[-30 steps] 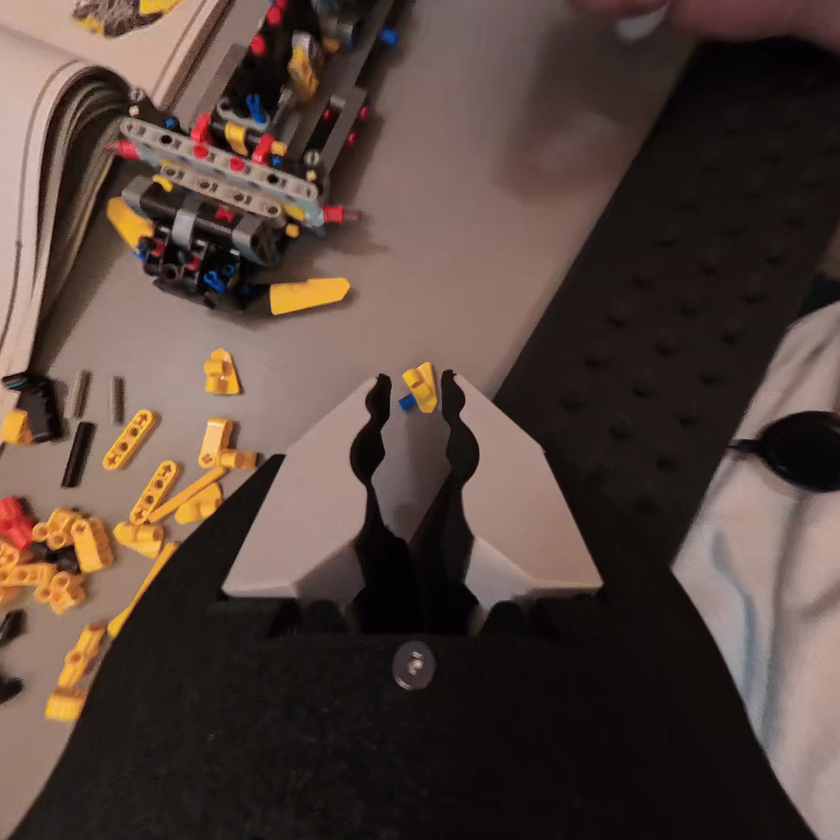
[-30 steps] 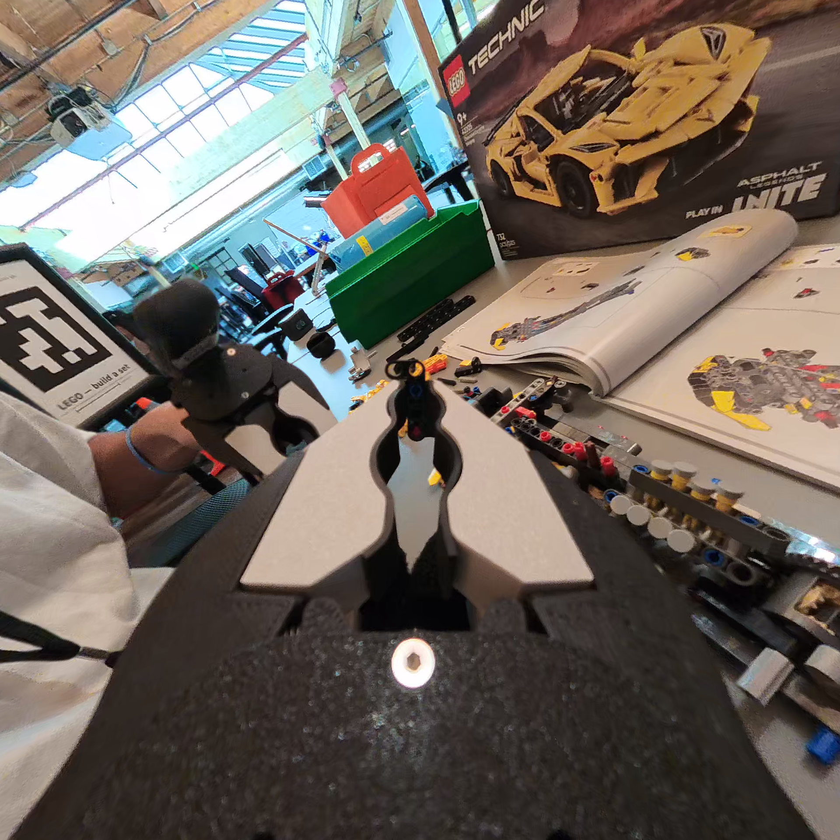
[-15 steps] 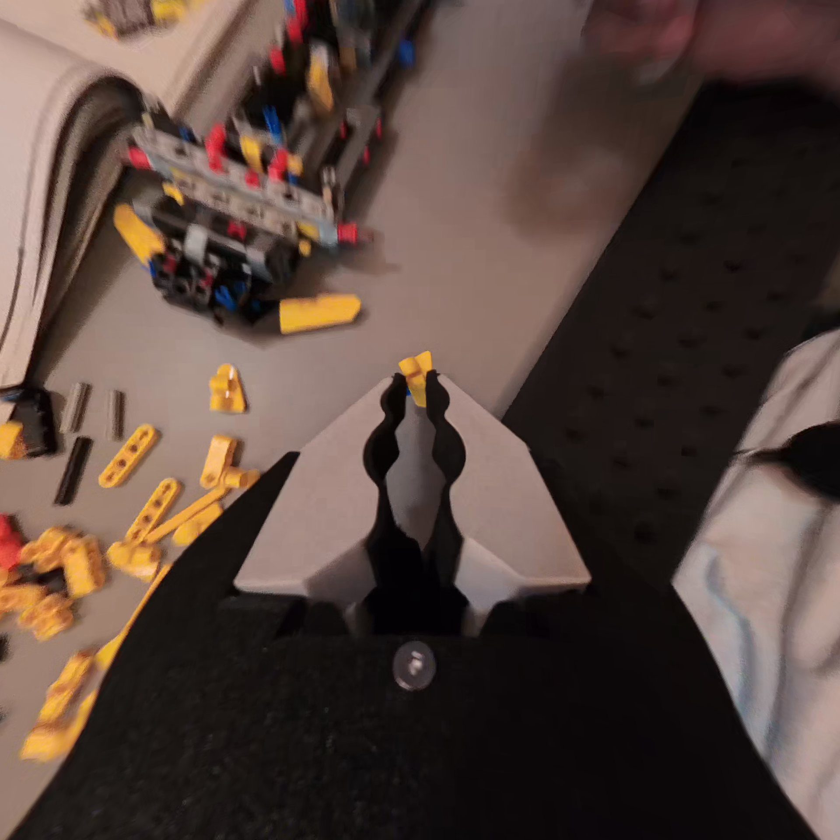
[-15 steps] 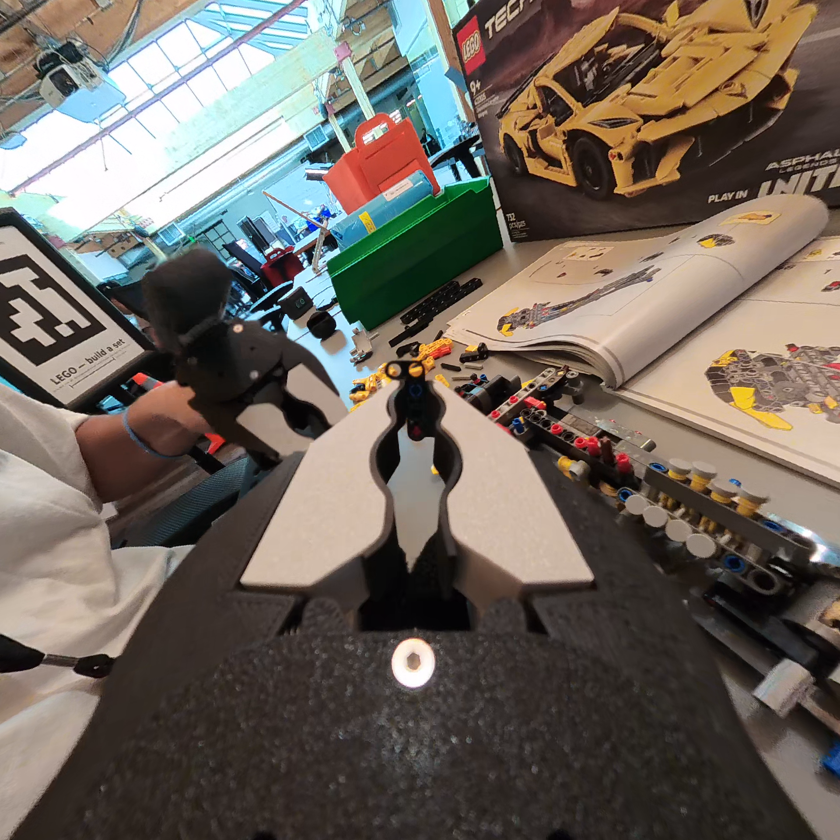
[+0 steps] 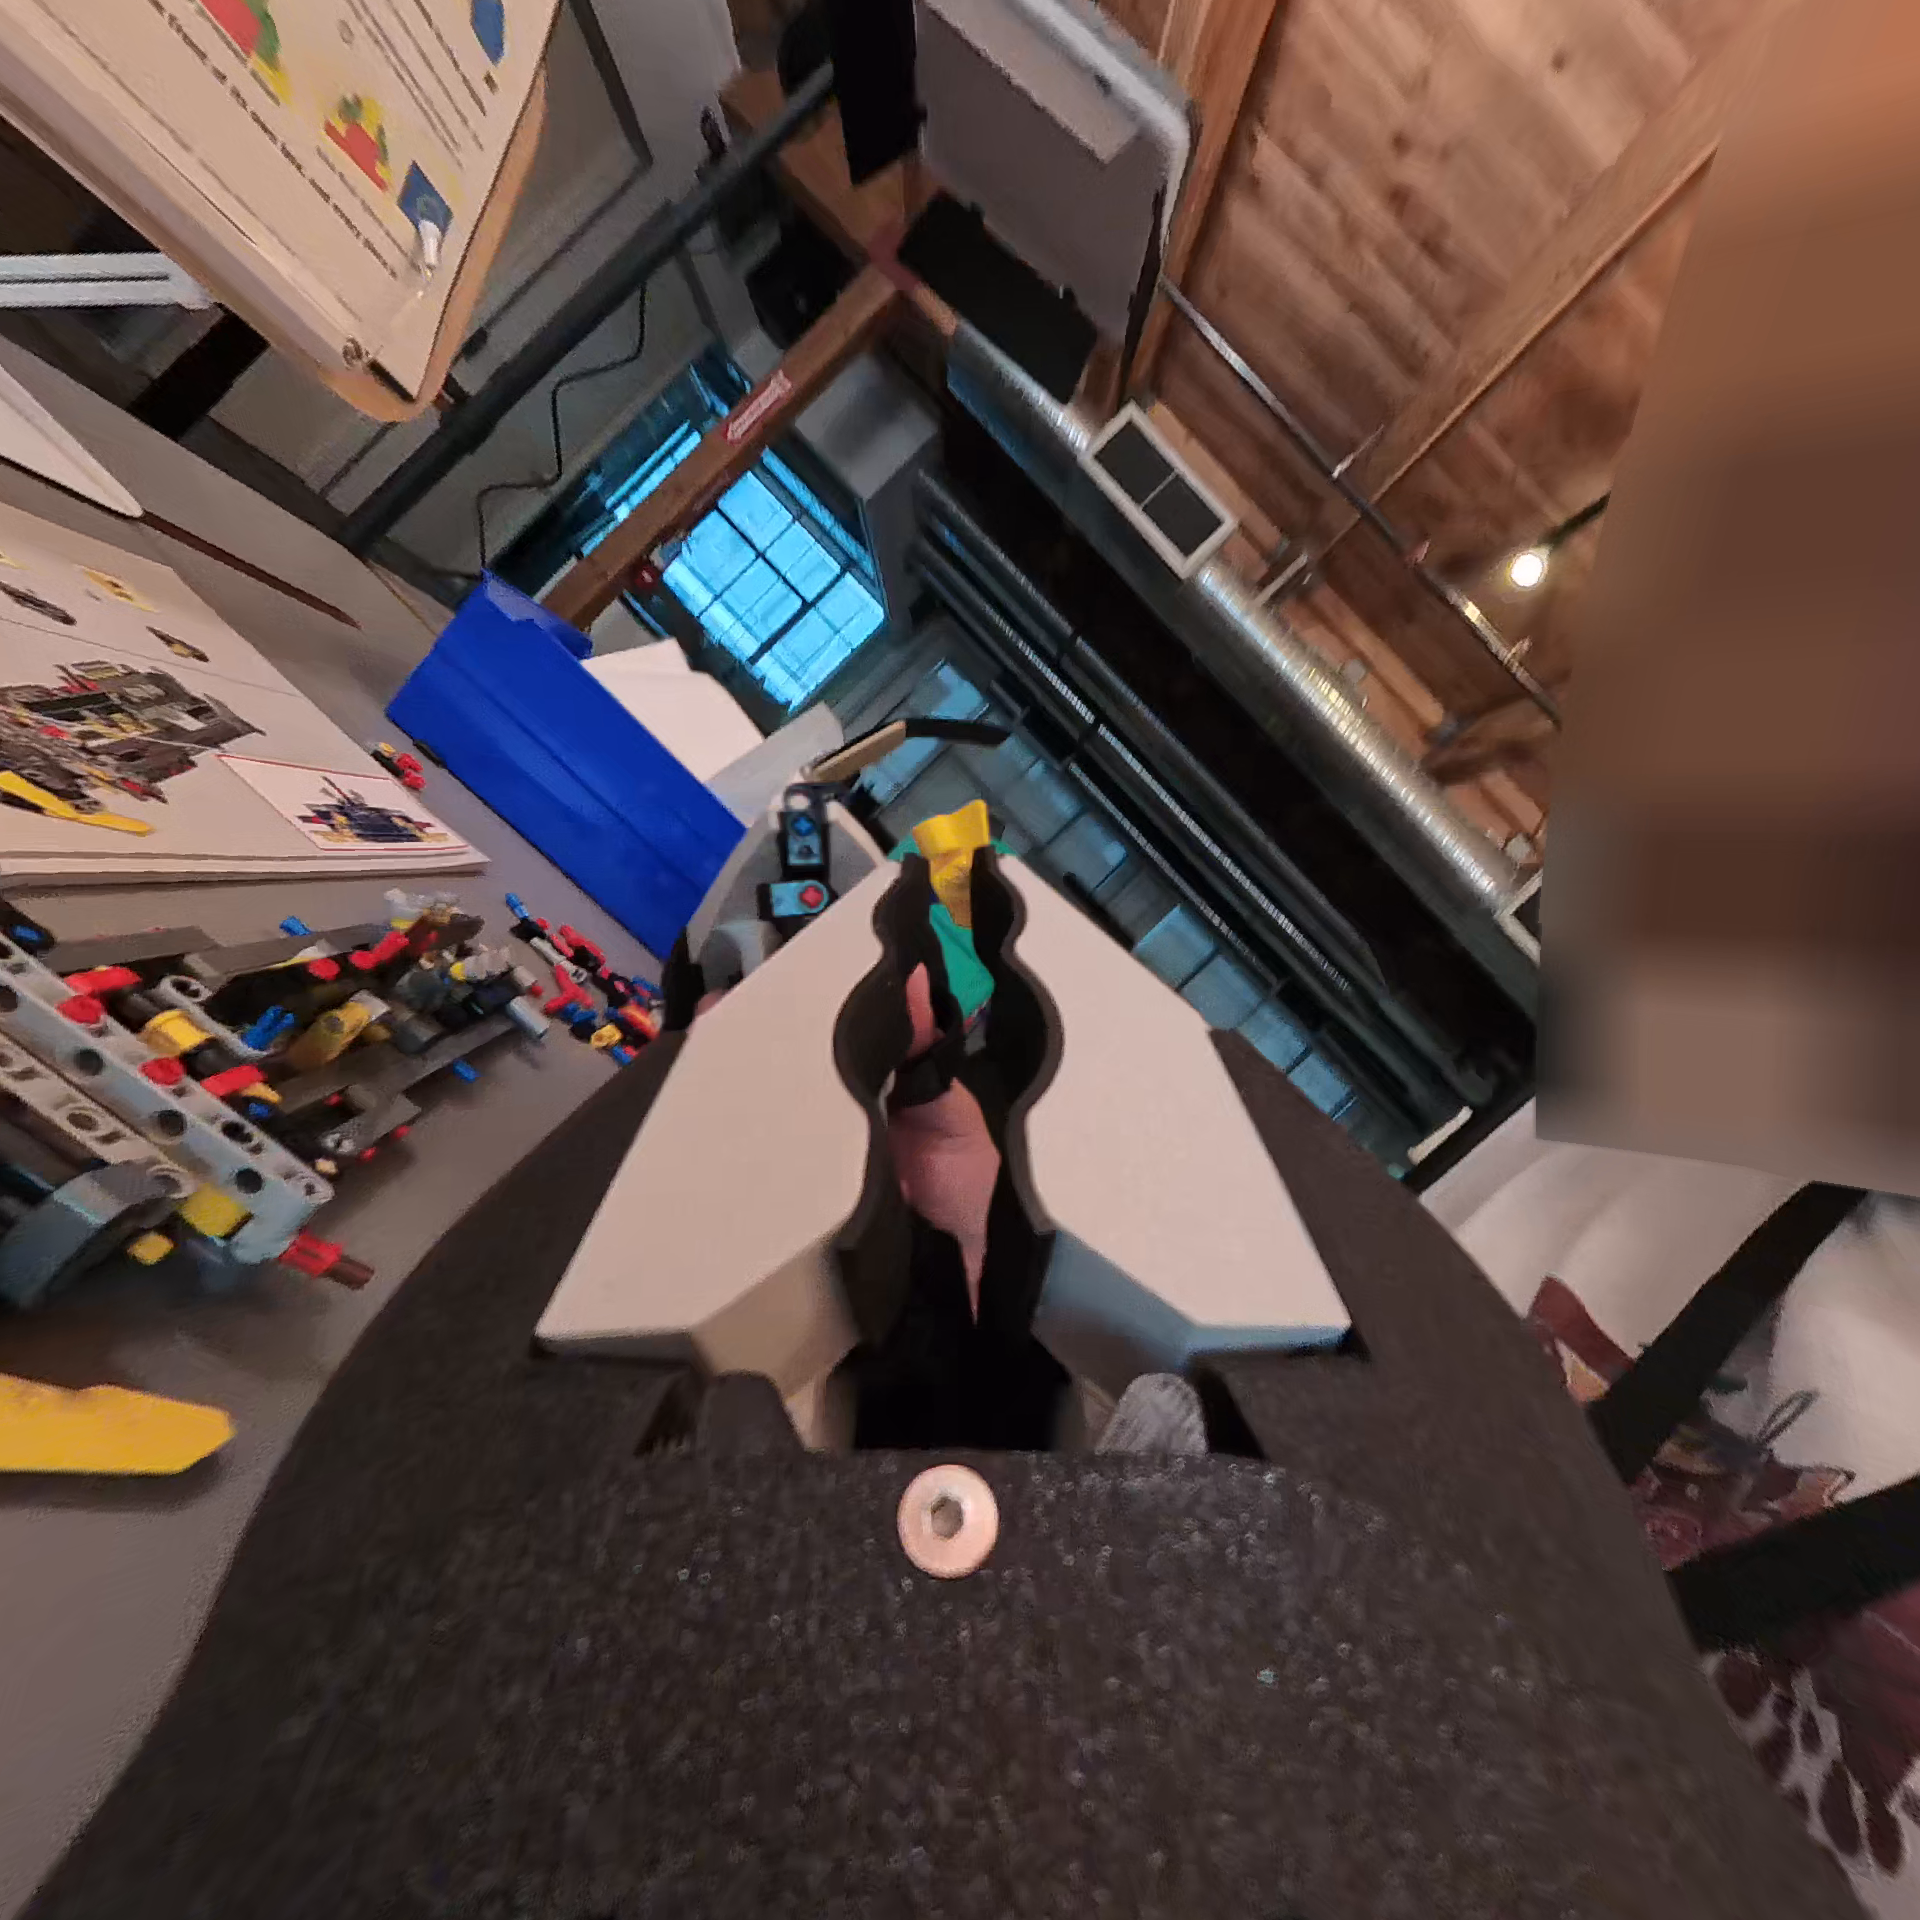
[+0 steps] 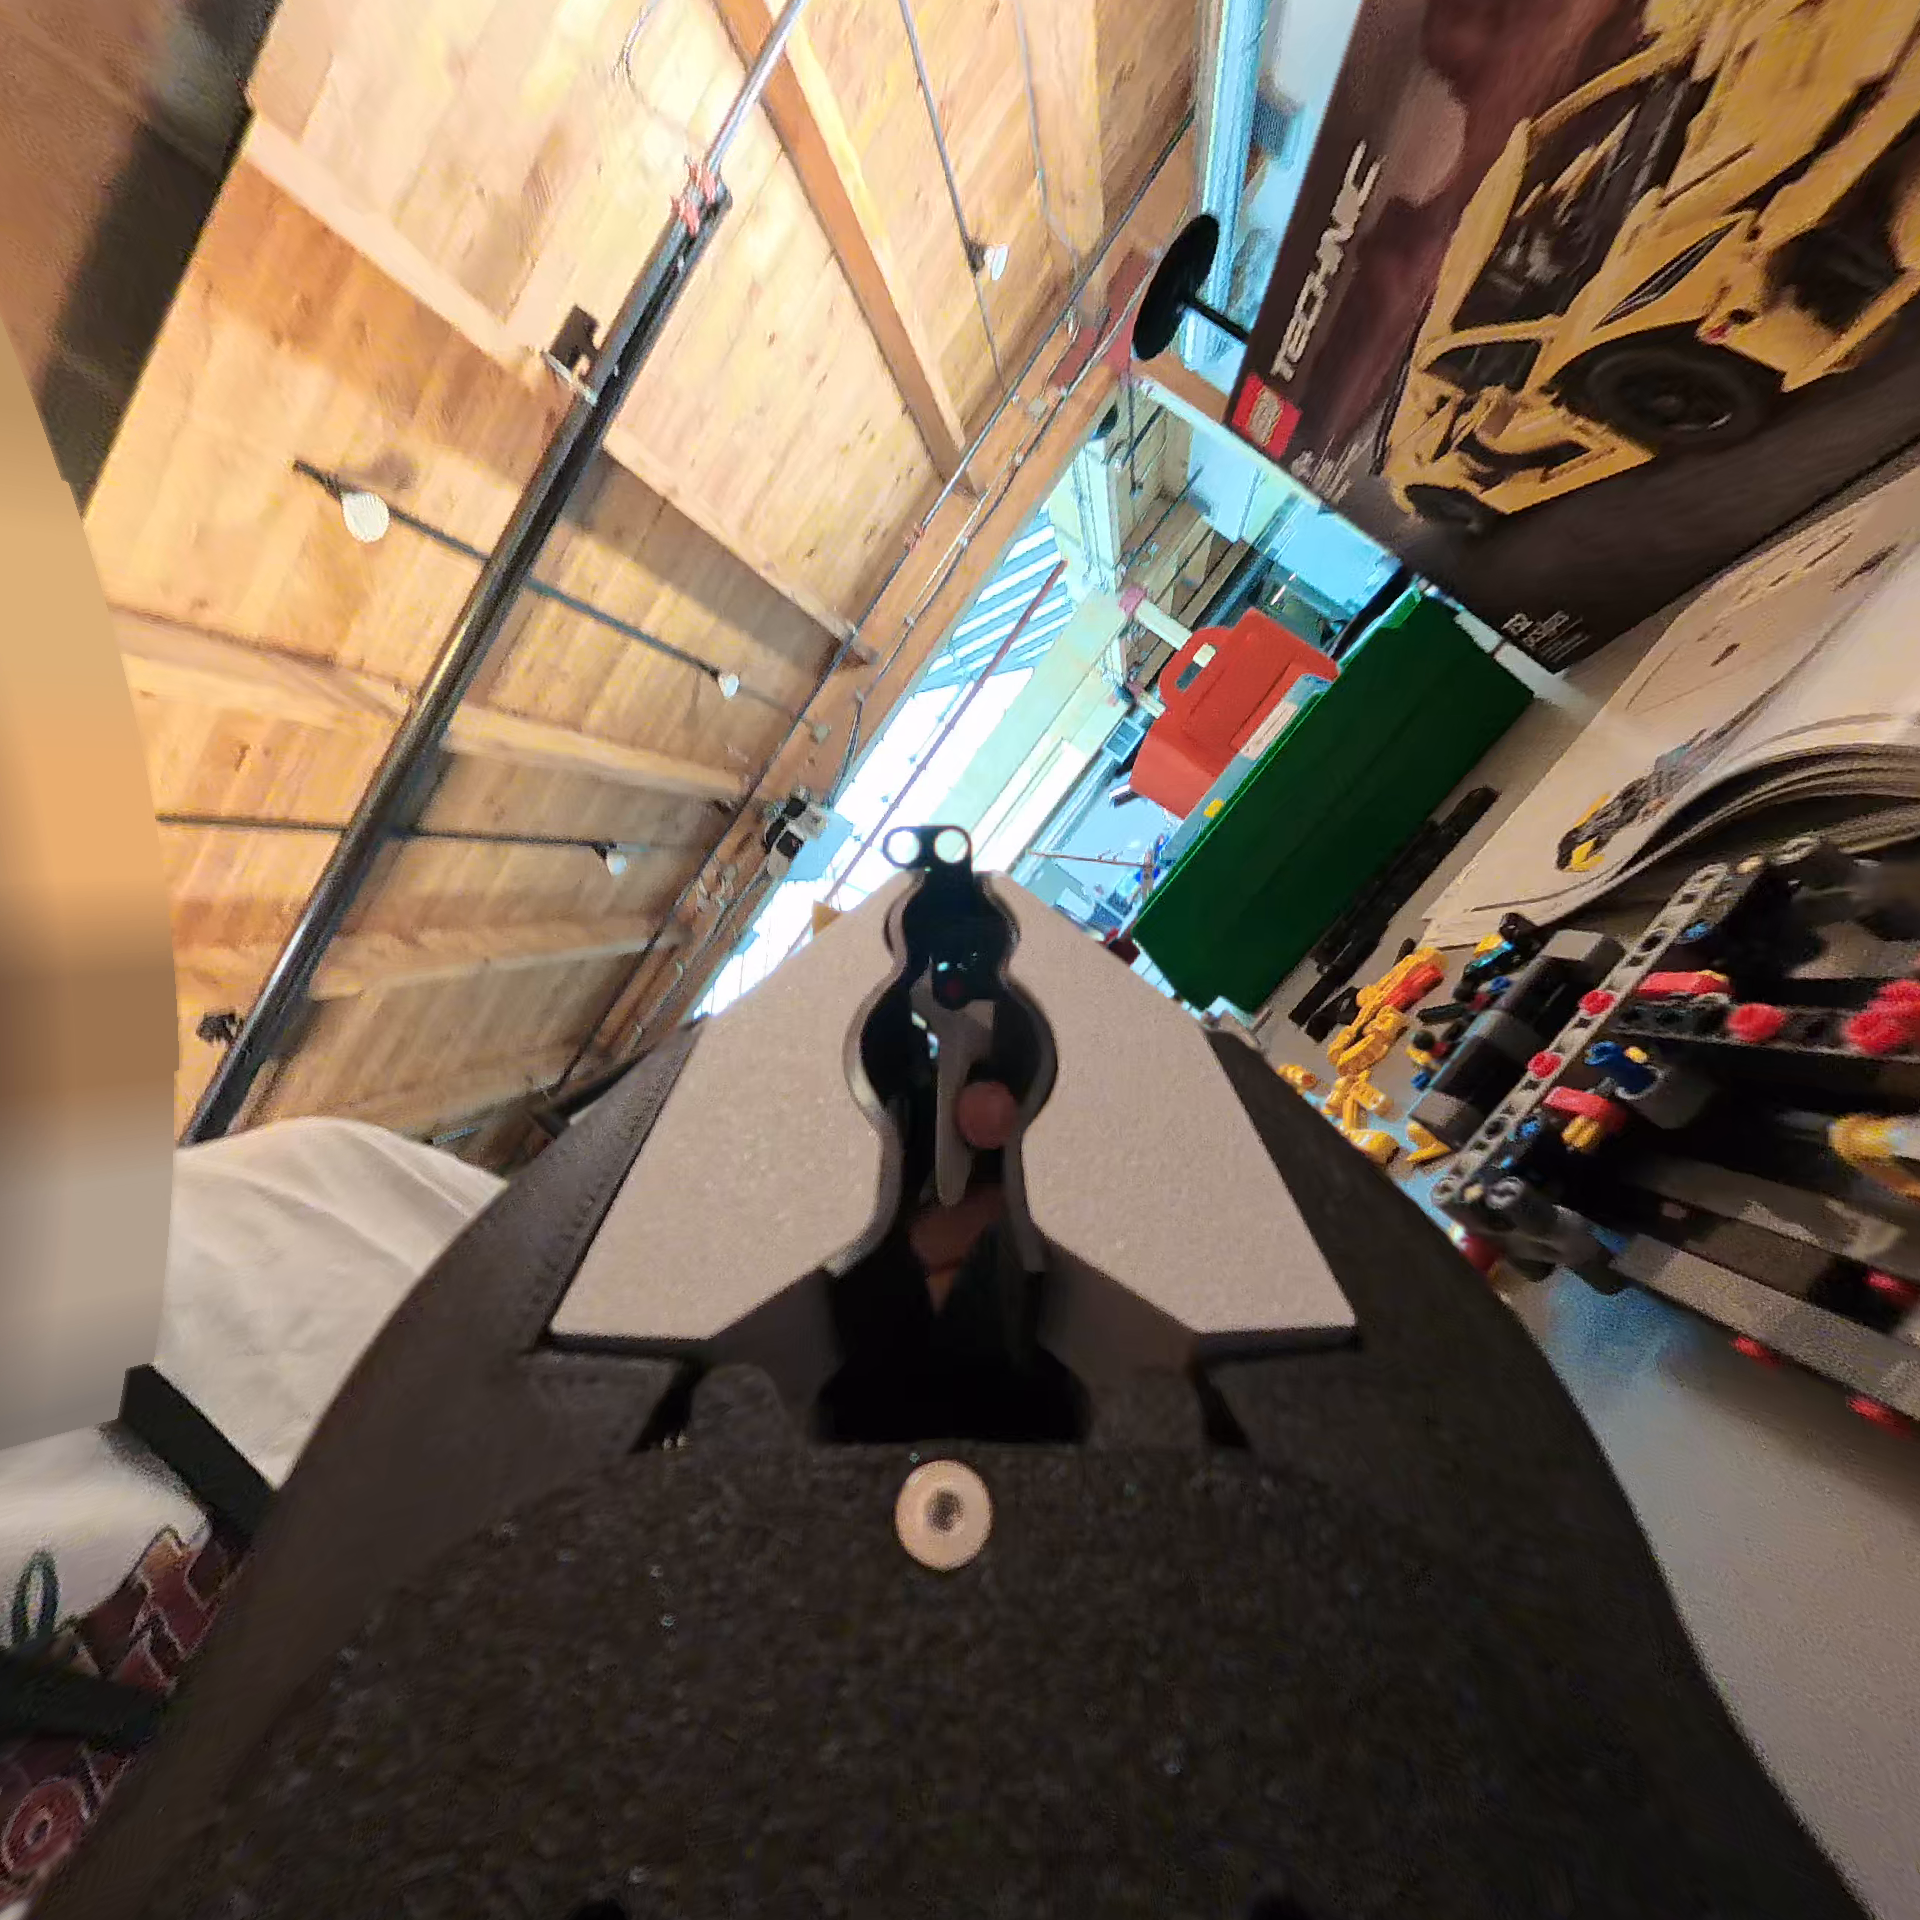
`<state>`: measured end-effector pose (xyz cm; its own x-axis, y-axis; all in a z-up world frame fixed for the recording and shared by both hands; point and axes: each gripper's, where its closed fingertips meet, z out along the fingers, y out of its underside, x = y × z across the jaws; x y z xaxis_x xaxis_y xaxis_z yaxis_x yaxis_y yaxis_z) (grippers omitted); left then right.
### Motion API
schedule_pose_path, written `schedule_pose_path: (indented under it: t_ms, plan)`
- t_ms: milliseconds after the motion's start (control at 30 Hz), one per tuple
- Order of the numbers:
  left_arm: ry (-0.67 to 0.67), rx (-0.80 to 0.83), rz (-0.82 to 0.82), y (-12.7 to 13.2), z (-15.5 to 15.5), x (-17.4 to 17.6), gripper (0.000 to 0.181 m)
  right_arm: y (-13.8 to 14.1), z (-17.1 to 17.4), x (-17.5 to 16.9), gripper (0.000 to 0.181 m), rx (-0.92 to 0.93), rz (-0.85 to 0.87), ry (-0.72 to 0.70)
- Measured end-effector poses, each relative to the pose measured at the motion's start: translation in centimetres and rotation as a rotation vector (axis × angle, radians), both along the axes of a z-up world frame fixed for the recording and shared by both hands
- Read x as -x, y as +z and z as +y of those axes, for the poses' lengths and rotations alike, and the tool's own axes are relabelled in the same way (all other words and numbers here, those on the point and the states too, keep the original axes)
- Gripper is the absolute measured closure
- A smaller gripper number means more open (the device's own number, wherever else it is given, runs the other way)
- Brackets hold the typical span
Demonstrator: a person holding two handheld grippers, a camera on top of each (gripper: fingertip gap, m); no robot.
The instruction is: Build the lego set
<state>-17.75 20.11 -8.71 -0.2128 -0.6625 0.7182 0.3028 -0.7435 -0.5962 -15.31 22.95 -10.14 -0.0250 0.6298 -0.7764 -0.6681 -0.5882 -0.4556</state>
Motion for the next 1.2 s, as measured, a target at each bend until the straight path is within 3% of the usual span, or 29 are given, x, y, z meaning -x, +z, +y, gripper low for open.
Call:
schedule_pose_path:
  t_ms: [233,533,733,967,1100,1200]
  plan:
    - [0.028,0.025,-0.052,-0.4,0.2,-1.9,0.175,-0.7,-0.2,0.5,0.175,-0.002,-0.113,-0.017]
    - [0.078,-0.121,0.058,-1.3,0.4,-2.9,0.179,-0.5,-0.5,-0.2,0.176,0.037,-0.002,0.046]
    - [0.133,-0.194,0.118,-1.4,0.4,-3.2,0.181,-0.9,-0.3,0.0,0.176,0.046,-0.034,0.036]
    - [0.206,-0.303,0.457,-4.4,1.4,-4.1,0.181,-2.9,0.7,-0.1,0.175,0.089,-0.23,-0.07]
    - [0.245,-0.502,0.759,-6.3,3.0,-1.5,0.178,-3.5,1.9,-4.2,0.175,0.068,-0.449,-0.238]
    - [0.023,-0.658,0.894,-8.5,0.8,0.2,0.17,-3.4,1.8,-7.6,0.175,0.018,-0.597,-0.357]
